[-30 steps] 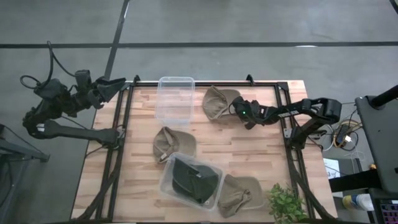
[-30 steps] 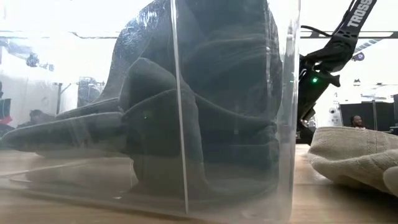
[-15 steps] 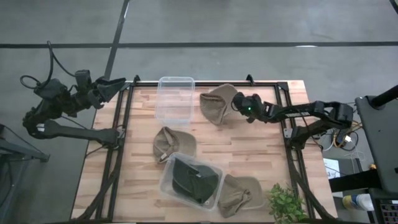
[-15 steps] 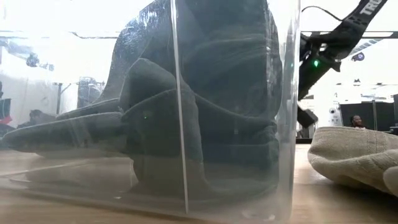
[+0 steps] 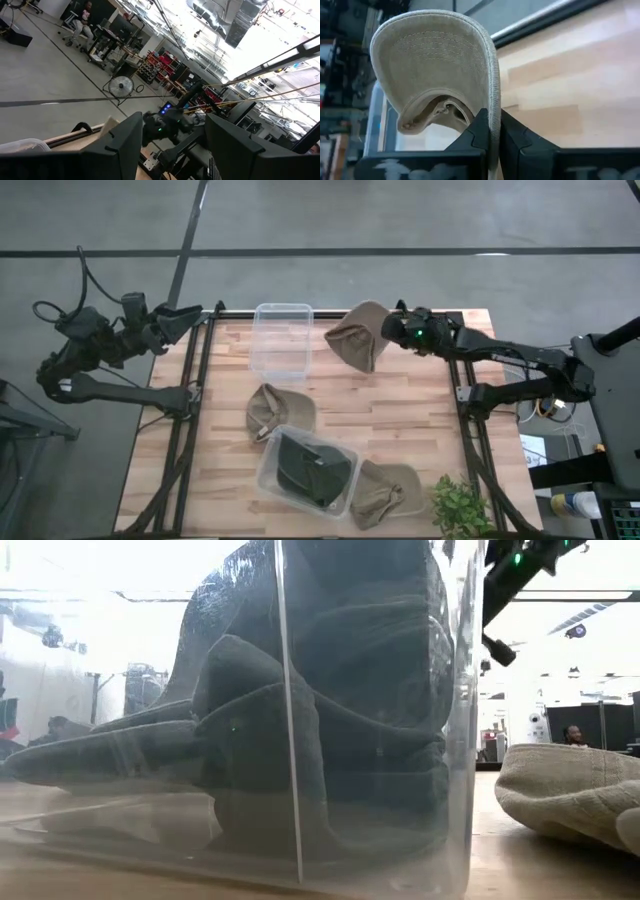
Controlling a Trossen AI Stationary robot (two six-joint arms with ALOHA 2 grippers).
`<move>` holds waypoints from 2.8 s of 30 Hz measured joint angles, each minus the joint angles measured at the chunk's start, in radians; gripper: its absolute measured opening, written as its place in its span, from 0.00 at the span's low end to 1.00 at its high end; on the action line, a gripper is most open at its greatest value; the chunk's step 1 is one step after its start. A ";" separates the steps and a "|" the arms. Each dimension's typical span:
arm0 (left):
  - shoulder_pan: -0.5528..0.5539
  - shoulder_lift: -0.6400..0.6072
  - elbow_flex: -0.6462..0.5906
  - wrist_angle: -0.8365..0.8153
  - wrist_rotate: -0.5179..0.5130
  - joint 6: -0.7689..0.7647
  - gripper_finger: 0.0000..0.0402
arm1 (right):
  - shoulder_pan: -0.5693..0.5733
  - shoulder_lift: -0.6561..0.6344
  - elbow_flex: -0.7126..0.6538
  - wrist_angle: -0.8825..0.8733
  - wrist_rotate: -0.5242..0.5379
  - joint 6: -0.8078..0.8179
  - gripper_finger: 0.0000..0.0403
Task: Pick & Place hat
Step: Put the top brown cap into the top transparent bin, then put the bottom brown cap into the top transparent bin
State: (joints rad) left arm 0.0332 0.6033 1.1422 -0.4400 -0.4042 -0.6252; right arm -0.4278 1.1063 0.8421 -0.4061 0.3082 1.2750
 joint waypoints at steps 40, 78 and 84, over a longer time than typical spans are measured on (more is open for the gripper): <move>0.000 0.000 -0.002 -0.076 -0.002 -0.038 0.52 | -0.031 0.789 1.146 -0.138 -0.541 -0.419 0.03; 0.000 0.000 -0.002 -0.096 -0.010 -0.076 0.52 | -0.055 1.154 1.467 -0.469 -0.571 -0.535 0.37; 0.000 0.000 -0.002 -0.096 -0.010 -0.088 0.52 | -0.058 1.154 1.460 -0.408 -0.563 -0.575 0.56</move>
State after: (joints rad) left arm 0.0332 0.6037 1.1404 -0.5362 -0.4139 -0.7136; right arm -0.4854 2.2604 2.3023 -0.8142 -0.2550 0.7002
